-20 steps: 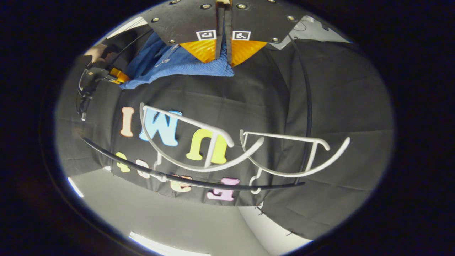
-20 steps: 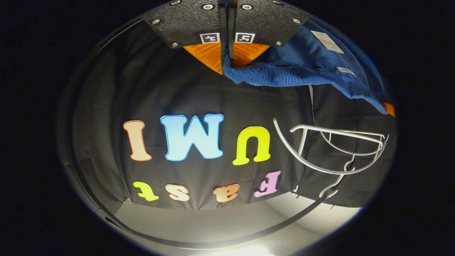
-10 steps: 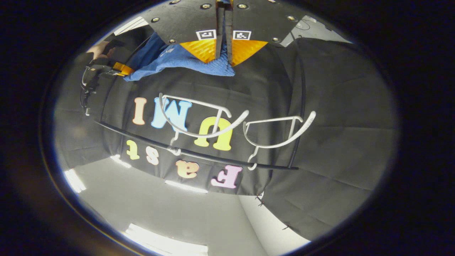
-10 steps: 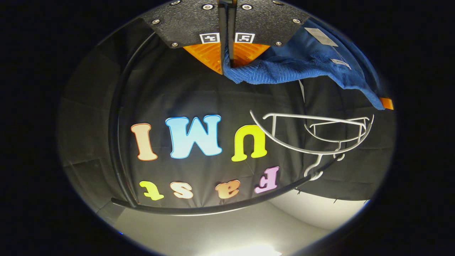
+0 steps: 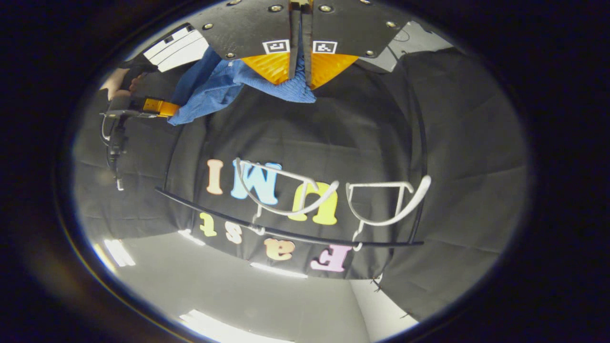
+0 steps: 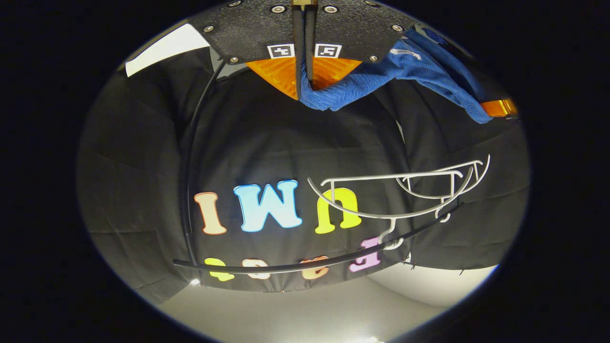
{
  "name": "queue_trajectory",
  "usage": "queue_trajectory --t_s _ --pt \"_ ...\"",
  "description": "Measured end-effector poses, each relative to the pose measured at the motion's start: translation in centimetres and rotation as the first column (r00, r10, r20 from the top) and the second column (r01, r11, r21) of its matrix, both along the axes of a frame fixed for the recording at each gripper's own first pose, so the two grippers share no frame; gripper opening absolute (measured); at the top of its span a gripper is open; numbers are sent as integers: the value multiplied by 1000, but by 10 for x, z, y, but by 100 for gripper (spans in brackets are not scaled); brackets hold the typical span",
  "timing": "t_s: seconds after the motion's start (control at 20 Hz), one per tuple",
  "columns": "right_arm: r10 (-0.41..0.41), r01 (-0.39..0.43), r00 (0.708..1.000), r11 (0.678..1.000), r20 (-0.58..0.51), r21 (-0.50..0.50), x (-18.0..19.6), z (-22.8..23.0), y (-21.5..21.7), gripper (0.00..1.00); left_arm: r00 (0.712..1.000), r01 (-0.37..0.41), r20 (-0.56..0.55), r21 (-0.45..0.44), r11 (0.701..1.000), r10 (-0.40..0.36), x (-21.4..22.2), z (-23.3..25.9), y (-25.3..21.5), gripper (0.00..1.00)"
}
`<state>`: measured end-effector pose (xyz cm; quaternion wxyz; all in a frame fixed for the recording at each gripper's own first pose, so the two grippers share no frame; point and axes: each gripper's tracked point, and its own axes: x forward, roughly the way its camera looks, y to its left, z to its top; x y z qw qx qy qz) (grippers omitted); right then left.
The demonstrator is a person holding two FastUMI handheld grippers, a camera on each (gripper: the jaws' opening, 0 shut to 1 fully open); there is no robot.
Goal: Grasp the clothes on the hanger with both hands and then place them into the laundry hamper below.
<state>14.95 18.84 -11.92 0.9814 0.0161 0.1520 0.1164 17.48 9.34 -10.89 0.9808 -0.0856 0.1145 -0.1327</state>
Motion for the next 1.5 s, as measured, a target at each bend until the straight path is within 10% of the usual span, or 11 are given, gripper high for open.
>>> queue_trajectory --t_s 0.6,1.2,1.5 --pt "-169 150 931 985 -325 -84 -116 -138 5 2 925 102 -361 -60 993 -117 -23 -181 -21 3" --pt "-209 209 822 976 -529 -59 -117 -272 4 3 798 183 -592 63 981 -111 -37 -333 -63 4" --pt "-233 238 801 969 -551 -63 -112 -286 6 5 794 172 -600 71 983 -95 -21 -367 -55 4"
